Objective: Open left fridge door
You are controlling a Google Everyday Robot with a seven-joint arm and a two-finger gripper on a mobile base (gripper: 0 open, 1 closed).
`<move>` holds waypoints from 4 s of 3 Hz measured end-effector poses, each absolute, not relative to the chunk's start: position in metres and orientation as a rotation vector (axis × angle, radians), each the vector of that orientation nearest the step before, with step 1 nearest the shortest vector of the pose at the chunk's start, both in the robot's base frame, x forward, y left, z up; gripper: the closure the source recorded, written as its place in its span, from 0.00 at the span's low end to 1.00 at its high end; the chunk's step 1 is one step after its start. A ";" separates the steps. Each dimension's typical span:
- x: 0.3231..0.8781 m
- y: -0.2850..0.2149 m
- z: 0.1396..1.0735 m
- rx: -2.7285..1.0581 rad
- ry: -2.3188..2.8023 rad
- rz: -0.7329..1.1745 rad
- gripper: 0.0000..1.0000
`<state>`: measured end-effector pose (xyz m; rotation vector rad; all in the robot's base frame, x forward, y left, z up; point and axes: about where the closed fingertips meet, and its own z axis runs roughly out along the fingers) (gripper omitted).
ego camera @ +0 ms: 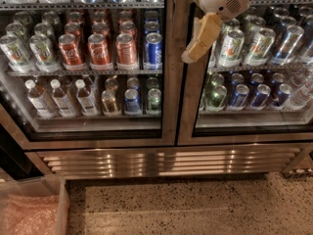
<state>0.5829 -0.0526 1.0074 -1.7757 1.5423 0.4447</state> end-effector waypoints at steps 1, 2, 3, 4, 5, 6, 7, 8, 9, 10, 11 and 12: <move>0.583 -0.053 1.007 -1.776 1.542 0.445 0.18; 0.583 -0.053 1.007 -1.776 1.542 0.445 0.42; 0.583 -0.053 1.007 -1.776 1.542 0.445 0.66; 0.583 -0.052 1.007 -1.776 1.542 0.445 0.89; 0.583 -0.053 1.007 -1.776 1.542 0.445 1.00; 0.585 -0.057 1.007 -1.776 1.542 0.445 1.00; 0.586 -0.058 1.008 -1.775 1.542 0.444 1.00; 0.585 -0.064 1.023 -1.775 1.542 0.444 1.00; 0.585 -0.064 1.023 -1.775 1.541 0.443 1.00; 0.583 -0.061 1.032 -1.749 1.536 0.377 0.84; 0.574 -0.061 1.032 -1.739 1.543 0.376 0.69; 0.573 -0.062 1.032 -1.739 1.543 0.376 0.50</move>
Offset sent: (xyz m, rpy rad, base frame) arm 0.0000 0.0000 0.0000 0.0000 0.0000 0.0000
